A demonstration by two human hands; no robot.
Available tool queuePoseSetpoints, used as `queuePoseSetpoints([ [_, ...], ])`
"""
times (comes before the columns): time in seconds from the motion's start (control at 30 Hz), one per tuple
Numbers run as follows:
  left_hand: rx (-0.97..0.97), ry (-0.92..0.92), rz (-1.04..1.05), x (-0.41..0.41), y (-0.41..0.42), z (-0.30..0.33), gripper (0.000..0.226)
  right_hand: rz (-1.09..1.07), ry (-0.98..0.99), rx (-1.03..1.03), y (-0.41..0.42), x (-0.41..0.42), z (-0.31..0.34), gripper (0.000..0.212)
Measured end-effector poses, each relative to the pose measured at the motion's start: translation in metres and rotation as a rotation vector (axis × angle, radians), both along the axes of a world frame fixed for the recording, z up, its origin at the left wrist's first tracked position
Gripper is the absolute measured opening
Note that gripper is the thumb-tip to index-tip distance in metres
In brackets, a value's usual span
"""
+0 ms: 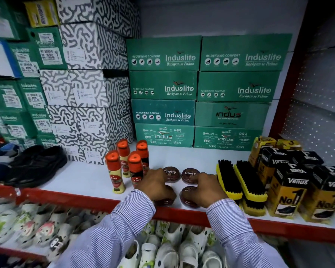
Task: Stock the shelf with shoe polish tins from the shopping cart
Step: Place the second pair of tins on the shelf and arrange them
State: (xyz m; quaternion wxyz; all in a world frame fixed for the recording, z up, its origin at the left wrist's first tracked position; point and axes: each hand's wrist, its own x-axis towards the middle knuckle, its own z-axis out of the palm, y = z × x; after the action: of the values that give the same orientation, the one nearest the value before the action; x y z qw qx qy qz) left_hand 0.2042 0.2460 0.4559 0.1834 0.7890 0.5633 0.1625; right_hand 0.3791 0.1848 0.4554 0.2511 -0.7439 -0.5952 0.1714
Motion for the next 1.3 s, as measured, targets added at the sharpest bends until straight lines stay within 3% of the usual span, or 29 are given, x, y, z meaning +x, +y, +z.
queuePoseSetpoints([
  [0.13,-0.009,0.055,-0.002,-0.002,-0.012,-0.004,0.073,-0.033,-0.04,-0.028,-0.004,-0.008,-0.011,0.072],
  [0.43,0.077,-0.236,0.033,0.005,-0.022,-0.015,0.067,-0.062,0.035,0.054,-0.002,-0.001,-0.012,0.067],
  [0.63,0.071,-0.308,0.072,0.004,-0.02,-0.023,0.088,-0.059,0.051,0.076,-0.005,0.001,-0.013,0.067],
  [0.83,0.065,-0.3,0.079,0.001,-0.018,-0.026,0.106,-0.053,0.08,0.093,-0.008,-0.002,-0.014,0.068],
  [1.3,0.011,-0.285,0.067,-0.001,-0.021,-0.021,0.1,-0.04,0.053,0.047,-0.006,-0.004,-0.014,0.074],
])
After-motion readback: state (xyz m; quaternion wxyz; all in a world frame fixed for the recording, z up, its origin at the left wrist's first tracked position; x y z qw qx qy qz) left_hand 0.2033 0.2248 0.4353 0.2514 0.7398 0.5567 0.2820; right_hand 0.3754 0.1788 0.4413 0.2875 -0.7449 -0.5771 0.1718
